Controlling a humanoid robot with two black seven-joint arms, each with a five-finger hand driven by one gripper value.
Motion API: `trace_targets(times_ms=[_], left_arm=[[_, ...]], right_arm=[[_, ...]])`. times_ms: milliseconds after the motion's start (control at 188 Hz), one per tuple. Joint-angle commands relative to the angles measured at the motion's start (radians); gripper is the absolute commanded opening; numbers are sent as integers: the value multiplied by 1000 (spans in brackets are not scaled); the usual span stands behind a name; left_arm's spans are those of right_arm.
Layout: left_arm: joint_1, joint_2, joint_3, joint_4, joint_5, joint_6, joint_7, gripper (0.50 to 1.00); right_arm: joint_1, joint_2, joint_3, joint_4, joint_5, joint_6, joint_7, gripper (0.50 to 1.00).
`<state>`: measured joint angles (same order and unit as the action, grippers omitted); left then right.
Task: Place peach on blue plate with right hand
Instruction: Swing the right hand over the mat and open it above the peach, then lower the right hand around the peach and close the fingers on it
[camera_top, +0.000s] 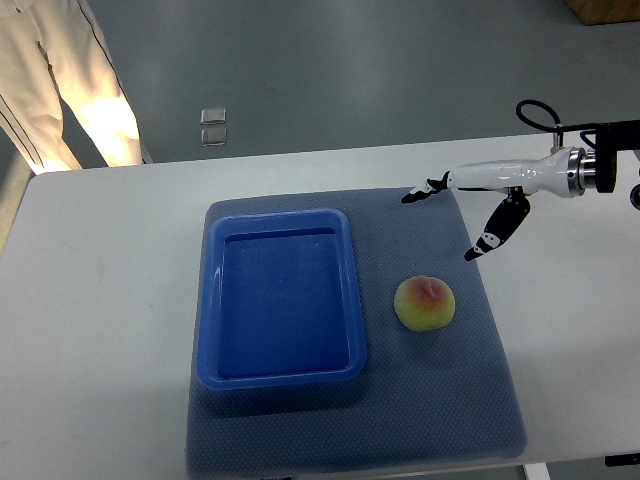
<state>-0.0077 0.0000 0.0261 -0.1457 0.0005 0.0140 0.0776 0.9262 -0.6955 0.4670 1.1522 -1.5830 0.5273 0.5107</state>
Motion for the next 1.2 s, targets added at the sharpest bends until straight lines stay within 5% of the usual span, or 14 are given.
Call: trace_targets(times_ms=[0, 1196], left_arm=[[0, 0, 0, 0, 1, 0, -1, 1000], [0, 0, 0, 0, 0, 0, 1, 1000]], right_arm=[[2, 2, -5, 35, -51, 28, 0, 930], [-87, 111, -90, 3, -95, -44, -17, 928]])
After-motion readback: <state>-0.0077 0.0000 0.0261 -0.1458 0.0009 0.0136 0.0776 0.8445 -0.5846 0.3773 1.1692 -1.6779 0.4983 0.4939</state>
